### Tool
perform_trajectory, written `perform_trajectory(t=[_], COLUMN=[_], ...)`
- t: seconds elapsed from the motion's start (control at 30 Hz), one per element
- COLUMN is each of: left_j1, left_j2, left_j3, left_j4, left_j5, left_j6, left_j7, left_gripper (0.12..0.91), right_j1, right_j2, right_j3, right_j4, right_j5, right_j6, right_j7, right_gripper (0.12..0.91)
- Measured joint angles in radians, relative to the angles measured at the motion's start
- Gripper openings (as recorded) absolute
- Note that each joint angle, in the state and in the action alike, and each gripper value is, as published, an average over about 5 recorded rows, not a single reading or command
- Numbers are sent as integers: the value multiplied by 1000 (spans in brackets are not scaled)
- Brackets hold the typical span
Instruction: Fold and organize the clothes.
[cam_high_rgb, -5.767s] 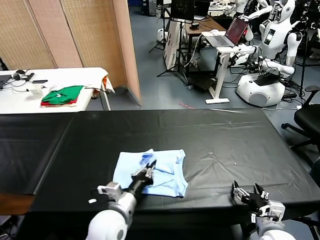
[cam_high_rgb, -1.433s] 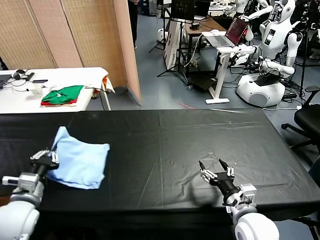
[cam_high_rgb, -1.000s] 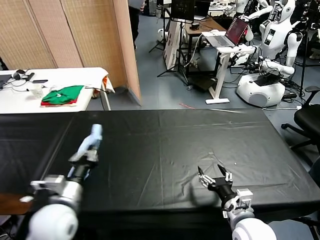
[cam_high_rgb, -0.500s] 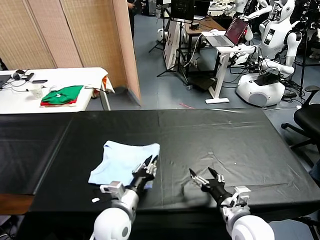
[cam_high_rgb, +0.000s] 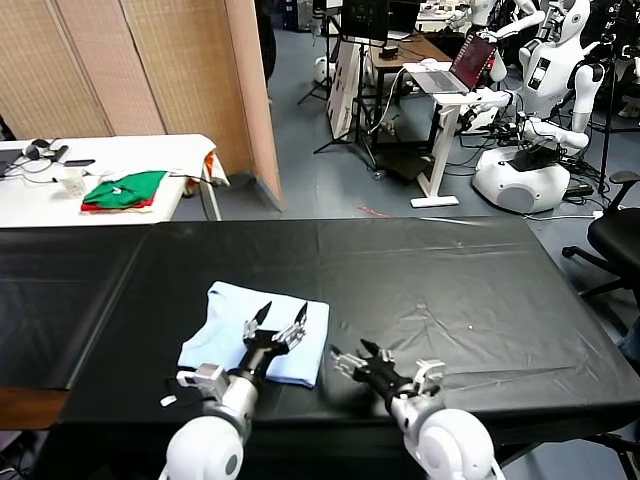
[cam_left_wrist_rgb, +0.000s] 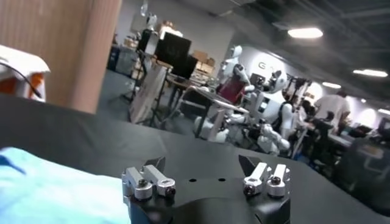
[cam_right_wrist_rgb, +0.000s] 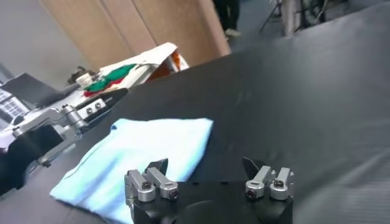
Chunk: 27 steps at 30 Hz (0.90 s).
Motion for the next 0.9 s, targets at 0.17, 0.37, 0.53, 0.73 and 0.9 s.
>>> perform_trajectory(t=[0.17, 0.37, 0.53, 0.73, 0.9], left_j1=[20, 25, 27, 15, -1], left_j2=[4, 3, 10, 28, 52], left_j3=[-15, -33, -50, -73, -98], left_j4=[-6, -10, -15, -5, 10], left_j5=[38, 40, 39, 19, -4], left_j6=[-6, -12, -22, -18, -17], left_j7=[2, 0, -2, -24, -30], left_gripper=[907, 907, 907, 907, 907], right_j1=[31, 53, 42, 19, 20], right_j2=[21, 39, 33, -4, -56], right_j3=[-41, -69, -62, -4, 87], right_j4=[-56, -97, -90, -44, -24], right_j5=[0, 1, 1, -15, -20], right_j6=[4, 8, 6, -20, -67], right_j7=[-3, -7, -7, -1, -2], right_gripper=[830, 578, 276, 149, 143])
